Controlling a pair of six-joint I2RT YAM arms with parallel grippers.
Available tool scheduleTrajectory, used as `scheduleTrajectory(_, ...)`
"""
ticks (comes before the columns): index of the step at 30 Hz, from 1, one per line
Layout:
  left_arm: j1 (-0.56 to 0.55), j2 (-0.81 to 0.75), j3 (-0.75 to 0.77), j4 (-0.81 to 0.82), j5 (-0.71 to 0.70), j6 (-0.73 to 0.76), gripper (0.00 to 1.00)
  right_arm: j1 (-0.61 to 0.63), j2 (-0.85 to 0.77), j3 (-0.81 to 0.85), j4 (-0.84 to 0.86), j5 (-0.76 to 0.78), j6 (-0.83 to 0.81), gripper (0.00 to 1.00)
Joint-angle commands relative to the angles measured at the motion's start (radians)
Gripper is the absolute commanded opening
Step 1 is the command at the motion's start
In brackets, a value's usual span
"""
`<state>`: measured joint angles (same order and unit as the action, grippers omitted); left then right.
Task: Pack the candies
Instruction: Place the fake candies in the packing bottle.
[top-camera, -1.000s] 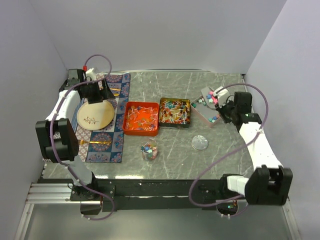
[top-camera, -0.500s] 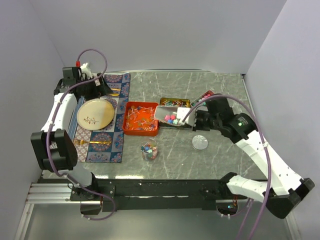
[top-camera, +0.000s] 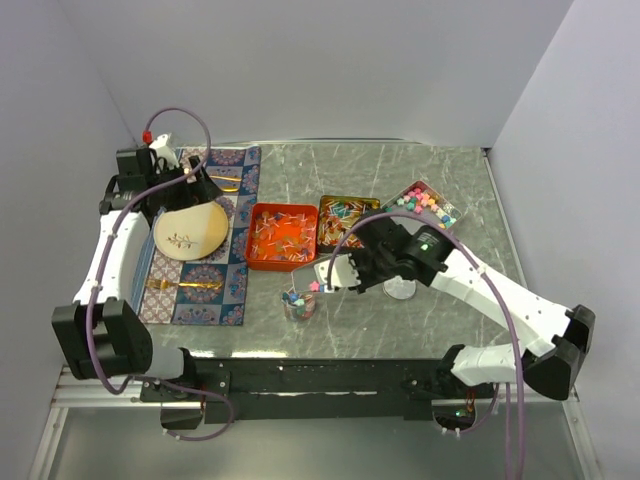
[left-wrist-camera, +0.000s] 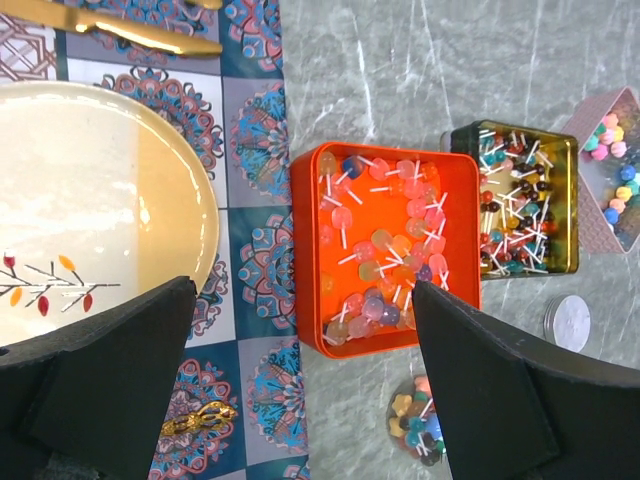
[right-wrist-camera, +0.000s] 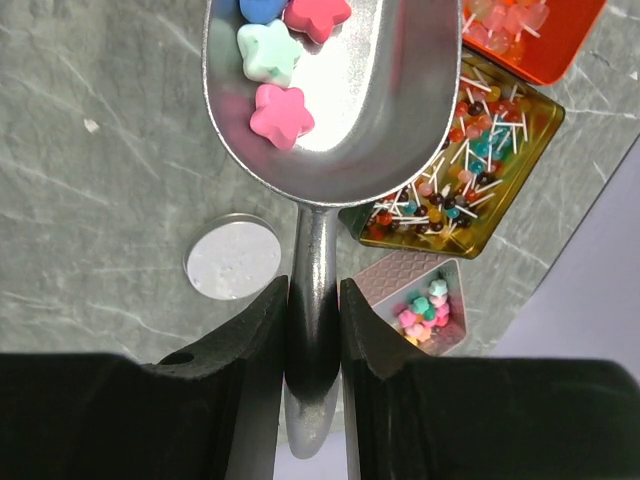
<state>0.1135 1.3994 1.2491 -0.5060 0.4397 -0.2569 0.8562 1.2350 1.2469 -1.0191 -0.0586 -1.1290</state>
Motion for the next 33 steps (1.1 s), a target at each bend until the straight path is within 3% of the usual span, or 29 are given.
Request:
scheduleTrajectory(1, -0.003, -0.069, -0.014, 0.055, -0.004, -0.001, 0.96, 0.049, 0.037, 0.034, 0.017, 0.117, -0.038, 0.00)
scheduleTrajectory(17, -0.001, -0.123, -0.054, 0.101, 0.010, -0.016, 0.97, 0.182, 0.142, 0.178, -0.062, 0.399, -0.175, 0.00)
scheduleTrajectory(33, 0.000, -0.108, -0.048, 0.126, 0.034, -0.045, 0.97, 0.230, 0.123, 0.144, -0.081, 0.556, -0.190, 0.00)
